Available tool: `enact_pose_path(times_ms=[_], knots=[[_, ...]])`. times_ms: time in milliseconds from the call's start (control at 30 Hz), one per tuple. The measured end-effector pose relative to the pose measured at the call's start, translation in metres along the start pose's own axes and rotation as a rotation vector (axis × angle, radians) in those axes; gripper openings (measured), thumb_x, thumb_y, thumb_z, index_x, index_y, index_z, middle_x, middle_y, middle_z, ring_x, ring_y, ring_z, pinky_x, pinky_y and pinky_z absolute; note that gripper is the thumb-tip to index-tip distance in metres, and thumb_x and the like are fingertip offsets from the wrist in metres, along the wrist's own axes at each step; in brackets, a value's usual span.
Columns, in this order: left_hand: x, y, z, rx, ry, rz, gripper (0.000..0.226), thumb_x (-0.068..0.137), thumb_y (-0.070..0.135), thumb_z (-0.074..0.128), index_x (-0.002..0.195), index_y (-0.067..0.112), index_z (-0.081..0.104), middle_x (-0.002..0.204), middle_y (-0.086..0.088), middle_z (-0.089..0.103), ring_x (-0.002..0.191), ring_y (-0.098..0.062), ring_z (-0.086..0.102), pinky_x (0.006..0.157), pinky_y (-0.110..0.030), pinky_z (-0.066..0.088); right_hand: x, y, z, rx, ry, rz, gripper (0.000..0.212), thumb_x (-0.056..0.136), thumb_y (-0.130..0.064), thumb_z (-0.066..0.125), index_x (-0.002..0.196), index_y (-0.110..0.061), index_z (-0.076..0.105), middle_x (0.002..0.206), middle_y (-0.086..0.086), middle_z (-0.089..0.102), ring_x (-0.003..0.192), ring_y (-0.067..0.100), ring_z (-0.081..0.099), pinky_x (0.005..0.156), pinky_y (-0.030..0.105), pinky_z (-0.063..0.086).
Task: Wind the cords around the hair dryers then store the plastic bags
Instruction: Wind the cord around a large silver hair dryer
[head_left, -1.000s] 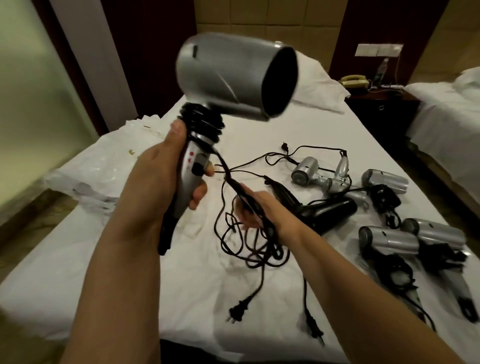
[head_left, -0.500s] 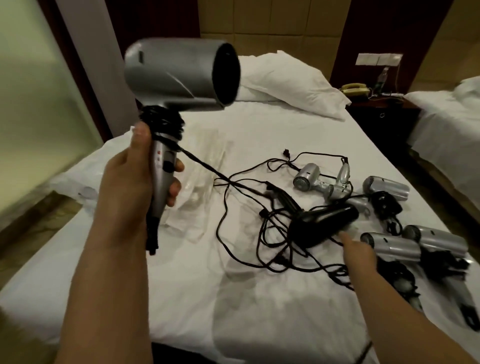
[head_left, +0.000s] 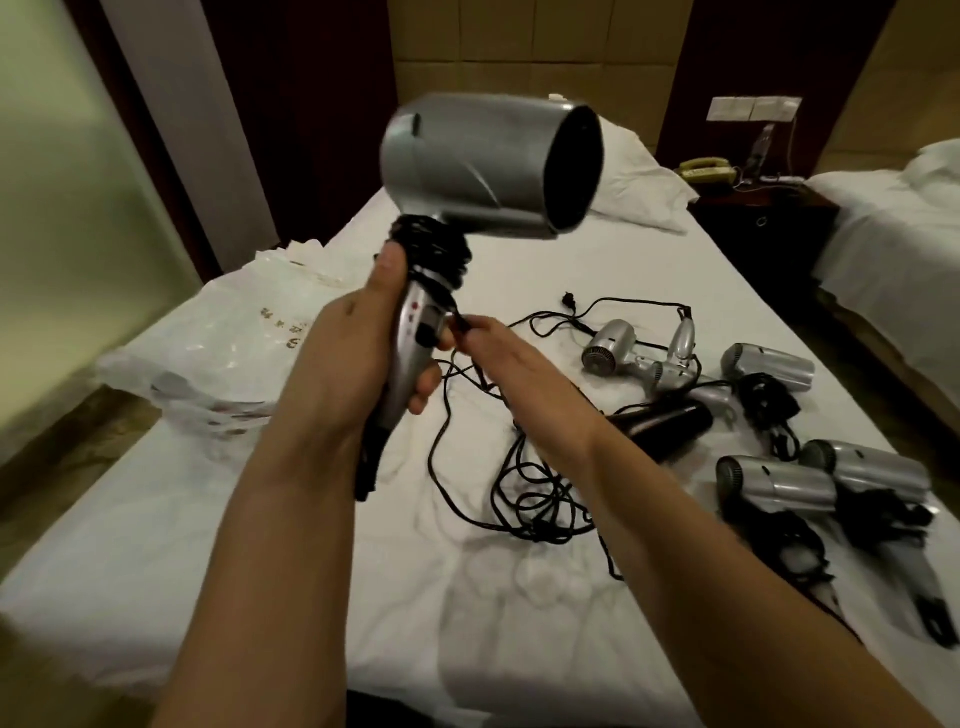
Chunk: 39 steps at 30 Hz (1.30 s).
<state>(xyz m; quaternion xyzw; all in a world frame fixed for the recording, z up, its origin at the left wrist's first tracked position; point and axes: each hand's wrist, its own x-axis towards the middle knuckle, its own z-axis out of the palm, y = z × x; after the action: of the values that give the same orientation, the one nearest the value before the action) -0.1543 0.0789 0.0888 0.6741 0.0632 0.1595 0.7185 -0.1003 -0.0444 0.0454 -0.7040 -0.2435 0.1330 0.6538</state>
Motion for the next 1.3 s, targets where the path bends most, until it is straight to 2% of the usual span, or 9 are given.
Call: enact_pose_path(times_ms=[133,233,400,533,667,833,933,1033,1300], knots=[[0.002,-0.002,-0.006,0.070,0.092,0.036,0.049,0.094,0.052,0.041,0.086,0.008,0.062,0.061,-0.002,0.063,0.041,-0.016,0.048,0.037,-0.021,0.038,0.000,0.015,-0.006,0.038,-0.007,0.042,0.028,0.097,-0.014,0.047,0.069,-0.014,0.048,0.056,-0.001,0.041,0.047,0.010,0.036,0.047,0.022,0.034],[0.003,-0.009,-0.013,0.100,0.183,0.011,0.045,0.095,0.050,0.042,0.087,0.010,0.060,0.063,-0.004,0.064,0.039,-0.014,0.050,0.036,-0.020,0.039,-0.008,0.032,-0.023,-0.168,-0.035,0.125,0.037,0.097,-0.018,0.047,0.061,-0.014,0.041,0.052,-0.002,0.034,0.048,0.013,0.028,0.049,0.029,0.023],[0.003,-0.017,-0.019,0.230,0.215,0.004,0.034,0.096,0.045,0.043,0.082,0.020,0.060,0.071,-0.007,0.065,0.040,-0.012,0.051,0.038,-0.021,0.040,-0.013,0.060,-0.041,-0.841,-0.195,0.297,0.039,0.098,-0.028,0.046,0.061,-0.015,0.043,0.053,-0.006,0.048,0.056,0.012,0.046,0.064,0.028,0.039],[0.016,-0.024,-0.025,0.337,0.240,0.044,0.031,0.096,0.046,0.045,0.087,0.020,0.060,0.076,-0.007,0.065,0.043,-0.012,0.053,0.040,-0.022,0.042,-0.021,0.061,-0.049,-0.578,-0.237,0.332,0.027,0.096,-0.017,0.048,0.069,-0.016,0.053,0.049,0.000,0.058,0.051,0.009,0.054,0.061,0.022,0.041],[0.032,-0.041,-0.031,0.526,0.191,-0.035,0.035,0.096,0.041,0.044,0.113,0.012,0.052,0.084,-0.004,0.061,0.055,-0.016,0.054,0.050,-0.027,0.042,-0.033,0.044,-0.044,-0.236,-0.178,0.191,0.015,0.095,-0.017,0.050,0.089,-0.008,0.061,0.045,0.004,0.051,0.054,0.021,0.048,0.076,0.043,0.049],[0.037,-0.056,-0.033,0.769,-0.095,-0.057,0.031,0.098,0.030,0.044,0.124,0.016,0.038,0.092,-0.002,0.057,0.069,-0.011,0.052,0.057,-0.026,0.040,-0.045,0.032,-0.053,0.114,-0.187,0.236,0.030,0.081,-0.018,0.047,0.095,0.003,0.062,0.060,0.007,0.047,0.045,0.013,0.026,0.046,0.026,0.022],[0.047,-0.065,-0.033,0.993,-0.135,0.098,0.040,0.094,0.021,0.051,0.130,0.008,0.040,0.112,-0.010,0.055,0.088,-0.019,0.054,0.065,-0.031,0.035,-0.040,0.027,-0.049,-0.423,-0.224,0.290,0.017,0.093,-0.011,0.047,0.093,-0.006,0.063,0.065,0.003,0.053,0.049,0.010,0.039,0.046,0.018,0.030],[0.056,-0.074,-0.027,1.228,-0.160,0.210,0.044,0.093,0.025,0.052,0.132,0.009,0.041,0.118,-0.014,0.054,0.099,-0.031,0.054,0.075,-0.035,0.041,-0.030,0.013,-0.030,-1.113,-0.339,0.163,0.023,0.095,-0.029,0.045,0.088,-0.011,0.058,0.093,0.008,0.061,0.088,0.021,0.053,0.073,0.027,0.041],[0.051,-0.093,-0.013,1.866,-0.288,0.391,0.058,0.100,0.029,0.039,0.150,0.019,0.012,0.129,-0.004,0.047,0.105,-0.027,0.055,0.061,-0.033,0.035,-0.013,-0.043,-0.023,-1.397,-0.095,-0.130,0.017,0.092,-0.029,0.049,0.108,-0.023,0.052,0.110,0.002,0.057,0.105,0.023,0.052,0.074,0.029,0.033]])
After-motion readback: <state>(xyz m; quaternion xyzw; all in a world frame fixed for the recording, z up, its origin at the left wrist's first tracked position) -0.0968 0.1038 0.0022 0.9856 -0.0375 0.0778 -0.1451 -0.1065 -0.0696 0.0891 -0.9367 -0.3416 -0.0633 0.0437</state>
